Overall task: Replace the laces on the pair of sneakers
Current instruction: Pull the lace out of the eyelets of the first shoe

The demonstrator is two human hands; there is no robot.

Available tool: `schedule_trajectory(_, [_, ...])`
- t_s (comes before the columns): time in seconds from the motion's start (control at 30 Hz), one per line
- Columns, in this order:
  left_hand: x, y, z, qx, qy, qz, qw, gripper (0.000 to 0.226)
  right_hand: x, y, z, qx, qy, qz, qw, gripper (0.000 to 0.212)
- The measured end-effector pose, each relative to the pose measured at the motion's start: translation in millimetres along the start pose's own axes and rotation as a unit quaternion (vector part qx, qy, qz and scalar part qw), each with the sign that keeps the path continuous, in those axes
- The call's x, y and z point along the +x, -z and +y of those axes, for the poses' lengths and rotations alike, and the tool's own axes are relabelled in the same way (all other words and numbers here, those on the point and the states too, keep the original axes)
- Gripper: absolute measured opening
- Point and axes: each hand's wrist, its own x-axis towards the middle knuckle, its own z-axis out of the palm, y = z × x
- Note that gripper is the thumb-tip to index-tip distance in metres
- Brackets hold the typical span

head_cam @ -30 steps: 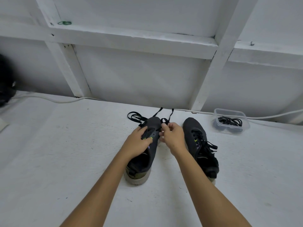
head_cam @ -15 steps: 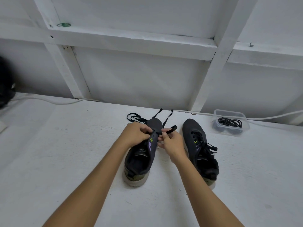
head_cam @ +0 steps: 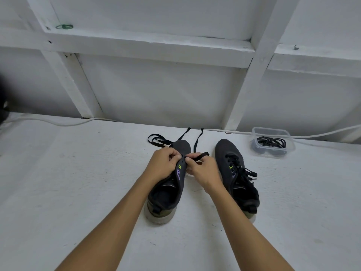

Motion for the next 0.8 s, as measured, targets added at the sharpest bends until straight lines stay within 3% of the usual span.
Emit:
schedule_trajectory(0.37, [3.8,-3.9,3.9,-0.033,0.066,-0.003,0.997,0.014,6.1,-7.4,4.6,-0.107,0.039,0.007,0.993,0.01])
schedule_trajectory(0.57, [3.4,-12.5,8.1,-0.001,0.09,0.024,0.996,0.014,5.1,-9.5,10.7,-0.096,0.039,0.025,0.994,0.008])
schedule_trajectory(0.8, [-2.2,-7.9,3.7,-0.021,0.056,0.017,0.998,0.012,9.2,-8.9,14.8,-0.04,0.009,0.003,0.999,0.008])
